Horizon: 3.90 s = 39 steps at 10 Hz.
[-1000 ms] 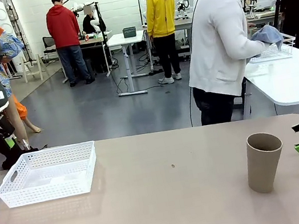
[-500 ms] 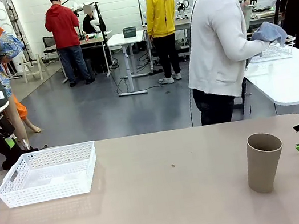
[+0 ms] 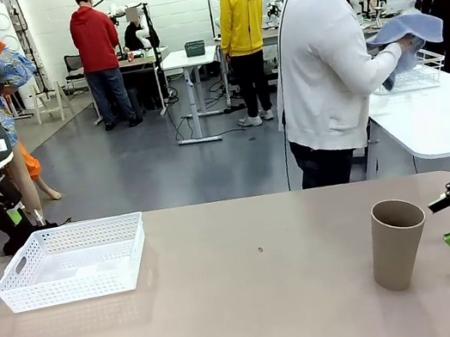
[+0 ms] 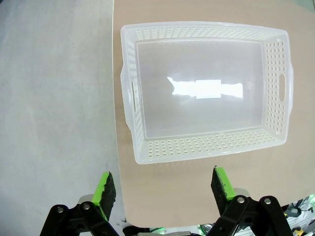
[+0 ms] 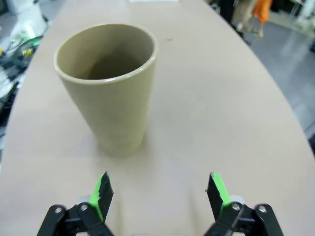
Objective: Clean and organize the cups into the basket.
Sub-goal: Pick up the Organizing basket and move it to the center of the table, then pick up the Reusable plastic cup from the right side of the table and place it inside the Organizing basket.
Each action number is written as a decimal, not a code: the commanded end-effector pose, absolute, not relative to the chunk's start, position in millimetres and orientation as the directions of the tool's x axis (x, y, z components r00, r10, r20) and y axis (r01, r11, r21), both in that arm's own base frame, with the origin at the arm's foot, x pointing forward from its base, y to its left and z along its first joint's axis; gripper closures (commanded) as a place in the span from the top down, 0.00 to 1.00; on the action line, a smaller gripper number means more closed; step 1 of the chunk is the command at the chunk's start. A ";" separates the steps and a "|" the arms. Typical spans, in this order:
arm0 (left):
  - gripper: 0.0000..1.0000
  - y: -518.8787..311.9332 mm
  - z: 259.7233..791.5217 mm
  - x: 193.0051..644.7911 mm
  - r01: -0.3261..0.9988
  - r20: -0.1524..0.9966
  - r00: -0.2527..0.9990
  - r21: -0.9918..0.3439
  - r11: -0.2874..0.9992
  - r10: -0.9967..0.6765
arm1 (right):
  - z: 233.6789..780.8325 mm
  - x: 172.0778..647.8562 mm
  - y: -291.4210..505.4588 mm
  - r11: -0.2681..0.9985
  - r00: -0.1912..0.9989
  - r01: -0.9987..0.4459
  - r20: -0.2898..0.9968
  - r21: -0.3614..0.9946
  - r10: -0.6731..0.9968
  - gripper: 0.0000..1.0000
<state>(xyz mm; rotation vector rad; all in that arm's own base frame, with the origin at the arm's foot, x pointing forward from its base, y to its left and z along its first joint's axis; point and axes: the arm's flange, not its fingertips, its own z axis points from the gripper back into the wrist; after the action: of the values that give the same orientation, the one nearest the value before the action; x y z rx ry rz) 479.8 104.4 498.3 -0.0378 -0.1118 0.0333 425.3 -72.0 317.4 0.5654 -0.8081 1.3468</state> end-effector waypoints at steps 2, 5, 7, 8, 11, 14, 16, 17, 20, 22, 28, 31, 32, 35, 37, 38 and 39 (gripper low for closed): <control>1.00 105.9 487.3 481.6 0.000 0.155 0.988 -0.018 1.000 0.003 | 305.4 442.0 -81.6 0.080 -0.028 -0.993 0.816 -0.091 0.577 1.00; 1.00 105.4 476.0 490.0 -0.013 0.161 0.987 -0.008 1.000 0.014 | 297.7 463.2 -69.7 0.043 -0.052 -0.995 0.868 -0.085 0.494 1.00; 1.00 106.4 470.1 495.9 -0.021 0.157 0.987 -0.007 1.000 0.022 | 288.2 477.0 -54.5 -0.011 -0.048 -0.999 0.889 -0.049 0.456 1.00; 1.00 107.3 469.2 498.0 -0.025 0.158 0.987 -0.011 1.000 0.026 | 283.0 480.6 -47.7 -0.043 -0.040 -0.999 0.899 -0.023 0.437 1.00; 1.00 106.0 465.7 504.2 -0.033 0.145 0.989 -0.014 0.999 0.035 | 274.6 479.4 -33.0 -0.113 -0.046 -0.994 0.897 0.004 0.439 1.00; 1.00 105.0 463.4 510.4 -0.046 0.126 0.991 -0.012 0.999 0.047 | 271.6 476.8 -27.3 -0.185 -0.044 -0.982 0.889 0.047 0.455 1.00; 1.00 104.6 462.8 511.0 -0.049 0.120 0.991 -0.009 0.999 0.050 | 270.8 475.3 -31.9 -0.187 -0.038 -0.981 0.889 0.054 0.456 1.00; 1.00 104.4 462.7 512.0 -0.054 0.120 0.991 -0.009 0.999 0.054 | 269.8 473.6 -31.7 -0.204 -0.039 -0.977 0.895 0.059 0.445 1.00; 1.00 101.6 458.7 516.8 -0.058 0.114 0.992 -0.003 0.998 0.058 | 266.3 470.2 -18.8 -0.251 -0.090 -0.968 0.915 0.013 0.394 1.00; 1.00 101.0 455.6 518.8 -0.056 0.105 0.993 -0.003 0.998 0.056 | 259.5 474.8 -11.3 -0.262 -0.089 -0.965 0.924 0.012 0.371 1.00; 1.00 99.8 445.3 528.5 -0.060 0.092 0.994 -0.011 0.998 0.060 | 251.2 480.1 20.9 -0.326 -0.109 -0.945 0.929 0.013 0.353 1.00; 1.00 99.9 434.8 532.4 -0.057 0.071 0.996 -0.004 0.998 0.057 | 245.6 478.2 31.0 -0.337 -0.099 -0.941 0.928 0.031 0.359 1.00; 1.00 98.6 432.0 532.7 -0.049 0.069 0.996 -0.002 0.999 0.049 | 244.3 477.3 35.5 -0.344 -0.096 -0.938 0.931 0.034 0.352 1.00; 1.00 94.7 423.7 533.5 -0.033 0.060 0.998 -0.004 0.999 0.033 | 241.3 472.8 46.4 -0.345 -0.084 -0.937 0.930 0.048 0.358 1.00; 1.00 94.1 414.4 536.3 -0.017 0.031 0.999 -0.001 1.000 0.017 | 239.2 470.0 52.5 -0.340 -0.063 -0.938 0.927 0.072 0.370 1.00; 1.00 93.7 410.7 536.7 -0.006 0.016 1.000 0.002 1.000 0.006 | 238.8 468.1 54.7 -0.341 -0.066 -0.937 0.925 0.071 0.374 1.00; 1.00 92.9 408.3 536.6 0.006 0.004 1.000 0.003 1.000 -0.006 | 238.5 466.9 55.8 -0.340 -0.069 -0.938 0.924 0.068 0.377 1.00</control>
<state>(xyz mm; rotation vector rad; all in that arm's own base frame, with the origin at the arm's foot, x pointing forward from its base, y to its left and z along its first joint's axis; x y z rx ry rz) 532.4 93.9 407.2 -0.0173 -0.0257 0.0189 469.5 47.6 240.3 1.1671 -0.7103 1.6459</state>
